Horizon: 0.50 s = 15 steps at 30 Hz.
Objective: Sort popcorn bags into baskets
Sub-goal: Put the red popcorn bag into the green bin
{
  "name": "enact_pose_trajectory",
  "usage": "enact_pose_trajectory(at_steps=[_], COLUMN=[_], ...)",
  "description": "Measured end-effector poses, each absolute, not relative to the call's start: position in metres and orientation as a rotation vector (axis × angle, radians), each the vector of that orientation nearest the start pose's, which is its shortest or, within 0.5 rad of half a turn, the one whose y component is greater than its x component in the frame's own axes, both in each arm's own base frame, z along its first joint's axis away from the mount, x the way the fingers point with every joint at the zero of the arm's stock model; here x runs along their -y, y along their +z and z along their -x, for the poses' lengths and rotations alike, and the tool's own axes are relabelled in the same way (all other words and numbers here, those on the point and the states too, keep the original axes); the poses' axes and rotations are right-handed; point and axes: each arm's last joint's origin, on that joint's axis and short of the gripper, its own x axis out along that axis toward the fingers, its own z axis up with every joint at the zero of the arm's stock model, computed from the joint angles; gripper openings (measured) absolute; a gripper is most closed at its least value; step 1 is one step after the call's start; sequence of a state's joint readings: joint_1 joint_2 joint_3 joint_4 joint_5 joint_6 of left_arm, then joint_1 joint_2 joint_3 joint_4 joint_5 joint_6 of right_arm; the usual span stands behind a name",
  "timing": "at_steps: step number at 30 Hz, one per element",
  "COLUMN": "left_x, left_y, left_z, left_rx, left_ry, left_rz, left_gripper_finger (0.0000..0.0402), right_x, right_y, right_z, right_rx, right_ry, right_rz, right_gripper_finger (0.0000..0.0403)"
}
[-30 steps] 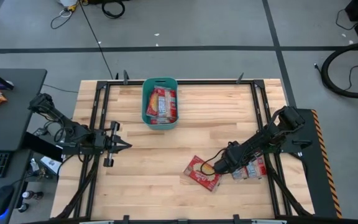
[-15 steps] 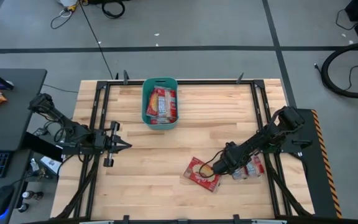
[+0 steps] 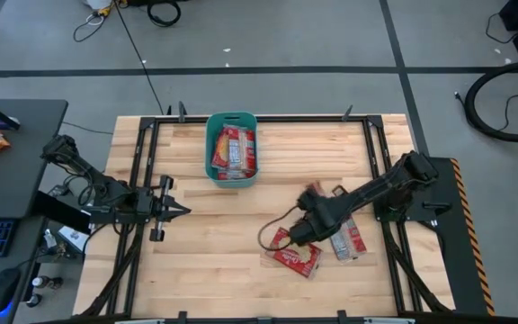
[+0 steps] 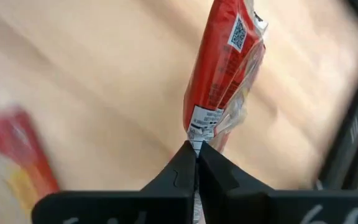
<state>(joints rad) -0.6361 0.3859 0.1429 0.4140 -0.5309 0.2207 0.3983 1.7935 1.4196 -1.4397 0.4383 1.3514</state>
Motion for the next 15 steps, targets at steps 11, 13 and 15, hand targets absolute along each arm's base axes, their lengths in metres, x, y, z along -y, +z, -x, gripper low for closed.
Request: enact_pose_trajectory(at_steps=[11, 13, 15], left_x=[0.059, 0.059, 0.059], left_y=[0.218, 0.218, 0.218], left_z=[-0.104, -0.104, -0.104], left_rx=[0.153, 0.154, 0.153], left_ry=[-0.088, -0.088, -0.088], left_rz=[-0.126, -0.125, -0.126], left_gripper_finger=[0.0013, 0.0013, 0.0013], right_x=[-0.084, -0.076, -0.067], right_y=[0.267, 0.270, 0.274], right_z=[-0.346, -0.358, -0.368], right_rx=[-0.870, -0.819, -0.775], right_ry=[-0.785, -0.739, -0.690], right_rz=[-0.180, -0.177, -0.169], right_gripper_finger=[0.0012, 0.0012, 0.0012])
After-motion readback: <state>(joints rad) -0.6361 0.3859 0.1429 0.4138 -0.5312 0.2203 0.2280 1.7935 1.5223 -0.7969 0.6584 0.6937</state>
